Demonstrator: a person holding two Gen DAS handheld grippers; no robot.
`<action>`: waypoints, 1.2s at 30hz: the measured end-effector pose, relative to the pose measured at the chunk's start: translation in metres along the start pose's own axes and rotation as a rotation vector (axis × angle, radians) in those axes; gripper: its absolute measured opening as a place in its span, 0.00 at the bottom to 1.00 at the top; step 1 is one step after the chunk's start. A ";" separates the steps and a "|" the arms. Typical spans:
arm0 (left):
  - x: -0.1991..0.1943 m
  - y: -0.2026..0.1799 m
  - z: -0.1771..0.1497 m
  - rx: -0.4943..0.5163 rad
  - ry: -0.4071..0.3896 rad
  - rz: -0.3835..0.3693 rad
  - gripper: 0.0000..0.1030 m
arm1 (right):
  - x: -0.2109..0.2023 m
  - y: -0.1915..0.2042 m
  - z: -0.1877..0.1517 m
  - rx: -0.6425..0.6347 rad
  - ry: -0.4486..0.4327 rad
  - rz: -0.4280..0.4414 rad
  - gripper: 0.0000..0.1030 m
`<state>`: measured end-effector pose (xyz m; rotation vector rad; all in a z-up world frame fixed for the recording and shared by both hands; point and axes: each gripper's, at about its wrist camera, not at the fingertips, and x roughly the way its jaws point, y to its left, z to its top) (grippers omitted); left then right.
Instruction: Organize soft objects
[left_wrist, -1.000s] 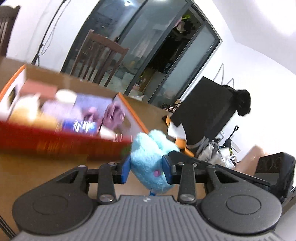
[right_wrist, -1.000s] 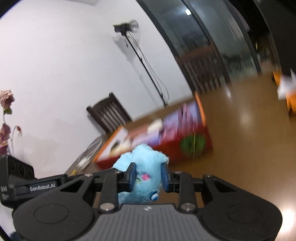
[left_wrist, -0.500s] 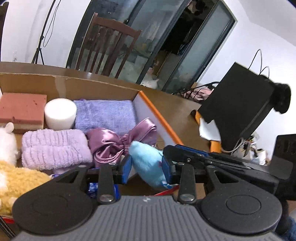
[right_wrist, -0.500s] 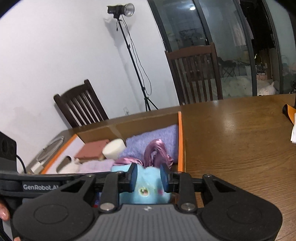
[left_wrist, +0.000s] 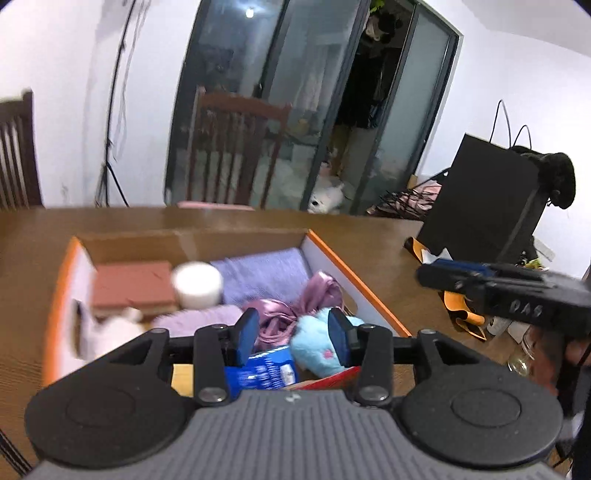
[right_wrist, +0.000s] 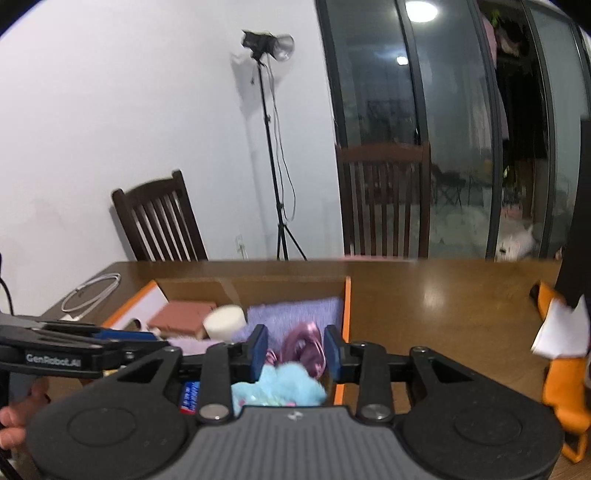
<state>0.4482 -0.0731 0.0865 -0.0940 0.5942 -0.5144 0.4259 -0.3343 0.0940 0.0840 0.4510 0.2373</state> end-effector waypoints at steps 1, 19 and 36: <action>-0.013 0.000 0.002 0.005 -0.009 0.016 0.43 | -0.008 0.003 0.004 -0.012 -0.007 0.001 0.37; -0.131 -0.003 -0.063 0.006 -0.267 0.329 0.93 | -0.088 0.069 -0.028 -0.110 -0.198 -0.008 0.85; -0.180 -0.019 -0.132 0.016 -0.375 0.385 0.99 | -0.137 0.087 -0.103 -0.059 -0.351 -0.103 0.99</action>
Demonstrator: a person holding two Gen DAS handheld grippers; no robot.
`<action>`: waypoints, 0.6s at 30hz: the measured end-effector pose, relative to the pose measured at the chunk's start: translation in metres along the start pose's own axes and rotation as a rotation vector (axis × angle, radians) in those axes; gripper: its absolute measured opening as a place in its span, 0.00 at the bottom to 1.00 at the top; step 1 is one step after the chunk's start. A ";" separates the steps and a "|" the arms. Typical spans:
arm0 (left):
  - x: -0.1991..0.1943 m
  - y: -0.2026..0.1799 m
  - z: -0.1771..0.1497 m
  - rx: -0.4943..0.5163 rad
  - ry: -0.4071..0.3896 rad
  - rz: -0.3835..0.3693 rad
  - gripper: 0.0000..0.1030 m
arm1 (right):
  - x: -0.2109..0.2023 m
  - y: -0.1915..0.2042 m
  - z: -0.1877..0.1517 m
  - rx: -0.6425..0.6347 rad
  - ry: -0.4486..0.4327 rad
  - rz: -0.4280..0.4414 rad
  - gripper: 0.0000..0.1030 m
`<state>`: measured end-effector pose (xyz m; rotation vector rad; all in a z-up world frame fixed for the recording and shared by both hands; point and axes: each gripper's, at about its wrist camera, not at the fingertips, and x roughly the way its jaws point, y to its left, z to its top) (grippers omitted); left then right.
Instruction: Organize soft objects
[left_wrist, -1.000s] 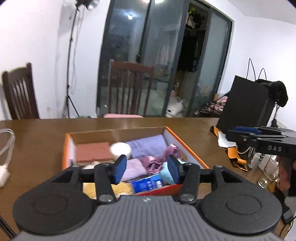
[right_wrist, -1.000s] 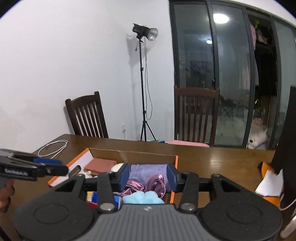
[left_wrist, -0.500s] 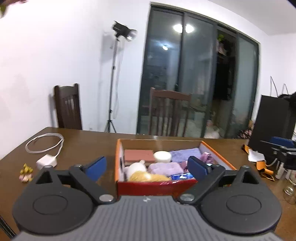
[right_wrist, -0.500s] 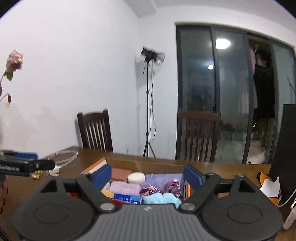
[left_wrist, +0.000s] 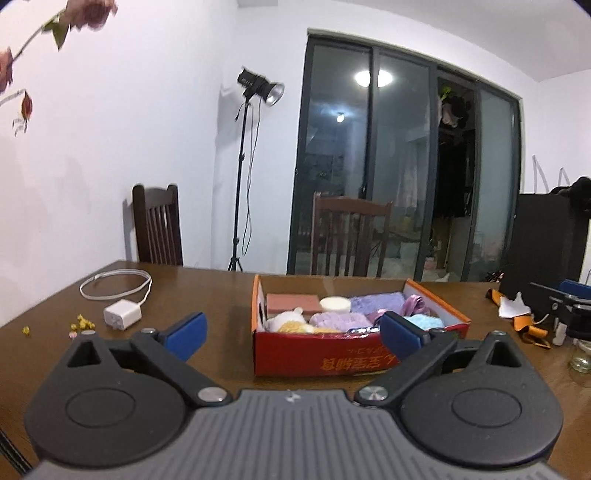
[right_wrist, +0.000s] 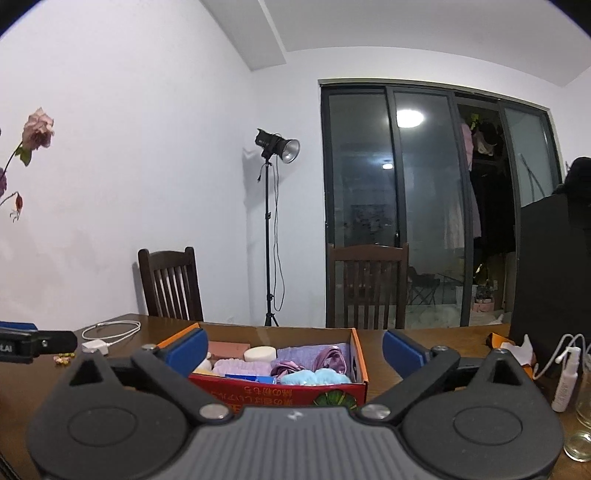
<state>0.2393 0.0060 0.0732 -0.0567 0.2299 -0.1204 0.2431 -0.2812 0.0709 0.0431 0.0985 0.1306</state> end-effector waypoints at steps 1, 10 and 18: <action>-0.006 -0.001 0.002 0.002 -0.007 -0.003 0.99 | -0.005 0.001 0.002 0.002 0.001 -0.001 0.99; -0.071 -0.017 -0.008 0.068 -0.010 0.008 1.00 | -0.072 0.016 0.002 0.014 0.005 -0.017 1.00; -0.141 -0.024 -0.044 0.077 -0.057 -0.005 1.00 | -0.141 0.036 -0.034 -0.003 0.029 0.079 1.00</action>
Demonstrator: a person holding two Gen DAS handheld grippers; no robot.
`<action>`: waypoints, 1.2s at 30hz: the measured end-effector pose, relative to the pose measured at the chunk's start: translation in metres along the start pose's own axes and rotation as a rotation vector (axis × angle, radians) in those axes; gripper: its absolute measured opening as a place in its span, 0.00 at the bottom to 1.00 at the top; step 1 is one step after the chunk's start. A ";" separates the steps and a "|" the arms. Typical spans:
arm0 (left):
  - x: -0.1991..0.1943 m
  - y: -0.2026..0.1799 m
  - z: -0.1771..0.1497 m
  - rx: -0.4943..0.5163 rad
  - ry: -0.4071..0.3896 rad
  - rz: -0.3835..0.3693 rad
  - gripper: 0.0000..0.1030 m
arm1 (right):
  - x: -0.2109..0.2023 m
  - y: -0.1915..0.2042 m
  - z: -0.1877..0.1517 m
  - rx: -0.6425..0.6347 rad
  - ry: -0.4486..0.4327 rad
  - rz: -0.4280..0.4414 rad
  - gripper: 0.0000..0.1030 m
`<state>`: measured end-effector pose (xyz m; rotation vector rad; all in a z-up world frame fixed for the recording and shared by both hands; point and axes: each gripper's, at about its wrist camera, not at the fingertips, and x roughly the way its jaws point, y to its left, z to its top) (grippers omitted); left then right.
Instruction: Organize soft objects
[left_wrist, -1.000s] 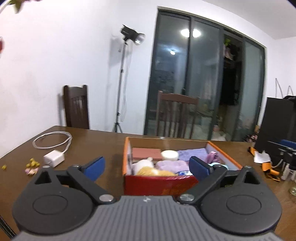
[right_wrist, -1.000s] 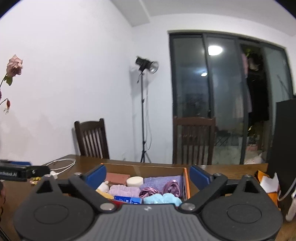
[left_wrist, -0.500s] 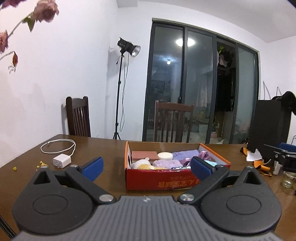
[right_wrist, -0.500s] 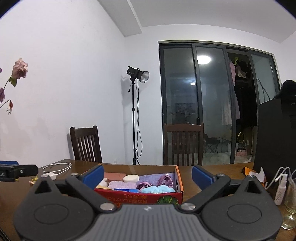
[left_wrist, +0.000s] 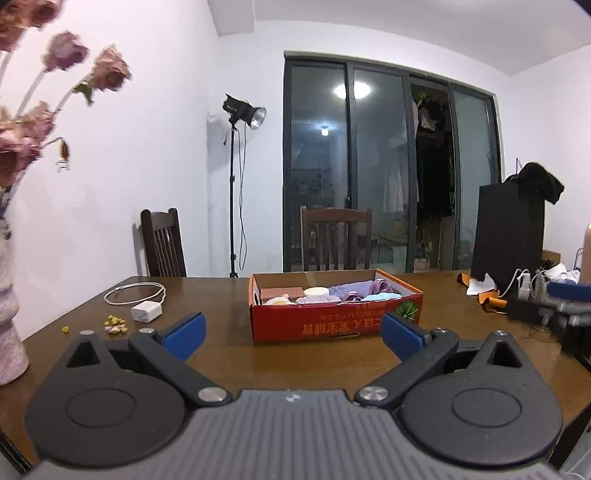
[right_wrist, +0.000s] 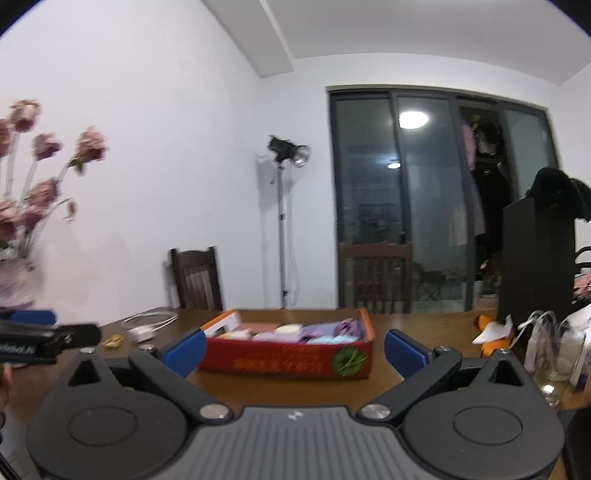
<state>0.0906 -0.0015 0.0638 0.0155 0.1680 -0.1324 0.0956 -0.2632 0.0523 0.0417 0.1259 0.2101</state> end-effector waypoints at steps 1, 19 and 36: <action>-0.010 0.000 -0.004 0.000 -0.011 0.000 1.00 | -0.007 0.003 -0.006 0.008 0.003 0.014 1.00; -0.043 0.003 -0.052 -0.008 0.011 0.041 1.00 | -0.055 0.031 -0.057 0.016 0.024 0.022 1.00; -0.044 0.001 -0.053 0.003 0.013 0.022 1.00 | -0.051 0.022 -0.056 0.046 0.027 -0.029 1.00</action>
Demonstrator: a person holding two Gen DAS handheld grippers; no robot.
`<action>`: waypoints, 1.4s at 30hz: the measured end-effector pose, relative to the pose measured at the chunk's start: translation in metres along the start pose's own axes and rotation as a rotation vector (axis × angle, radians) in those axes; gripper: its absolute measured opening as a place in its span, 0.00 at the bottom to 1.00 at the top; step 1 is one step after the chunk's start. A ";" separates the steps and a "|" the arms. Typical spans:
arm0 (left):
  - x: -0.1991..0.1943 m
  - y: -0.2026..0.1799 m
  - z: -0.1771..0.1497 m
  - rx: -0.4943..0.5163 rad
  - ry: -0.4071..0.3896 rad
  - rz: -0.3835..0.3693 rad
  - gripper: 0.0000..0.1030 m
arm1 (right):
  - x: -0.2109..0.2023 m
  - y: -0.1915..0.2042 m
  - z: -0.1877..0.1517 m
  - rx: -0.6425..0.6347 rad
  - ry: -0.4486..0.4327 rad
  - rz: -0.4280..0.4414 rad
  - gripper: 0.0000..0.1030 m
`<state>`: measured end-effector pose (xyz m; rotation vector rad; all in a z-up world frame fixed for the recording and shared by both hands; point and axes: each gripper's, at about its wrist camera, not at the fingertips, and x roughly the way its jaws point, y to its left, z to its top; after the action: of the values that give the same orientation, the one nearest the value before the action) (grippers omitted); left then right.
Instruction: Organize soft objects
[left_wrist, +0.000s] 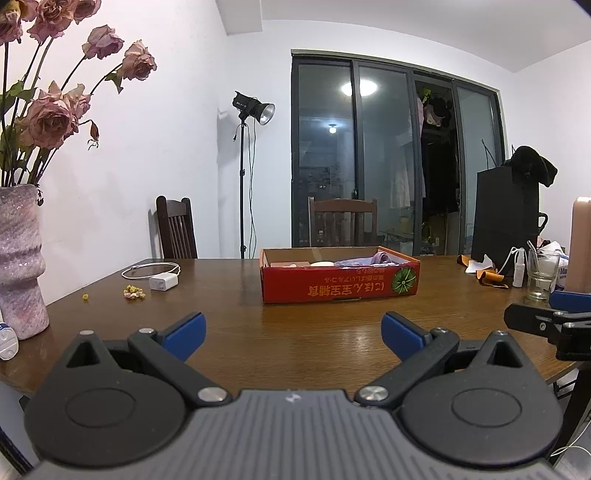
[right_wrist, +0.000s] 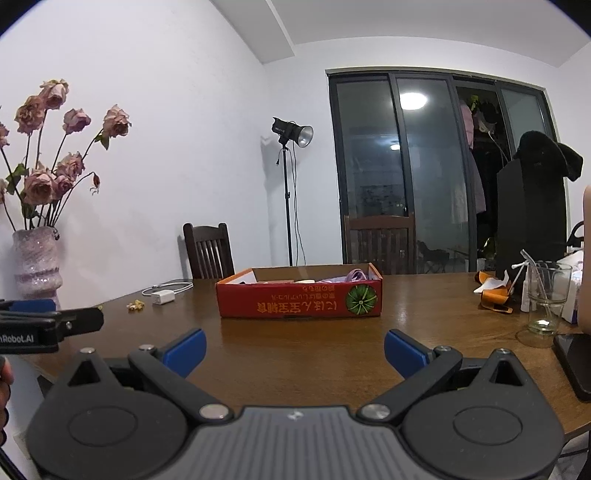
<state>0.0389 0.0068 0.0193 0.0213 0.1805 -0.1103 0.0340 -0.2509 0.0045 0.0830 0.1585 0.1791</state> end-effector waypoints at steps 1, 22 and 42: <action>0.000 0.000 0.001 0.000 0.001 -0.002 1.00 | 0.000 0.000 0.000 0.000 -0.001 0.001 1.00; 0.002 0.002 0.000 -0.003 0.009 -0.014 1.00 | 0.001 0.000 -0.001 0.014 0.022 -0.004 1.00; 0.001 0.000 -0.001 0.007 0.007 -0.015 1.00 | 0.001 -0.003 0.000 0.017 0.021 -0.006 1.00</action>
<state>0.0402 0.0072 0.0185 0.0270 0.1868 -0.1262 0.0358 -0.2540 0.0035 0.0975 0.1814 0.1729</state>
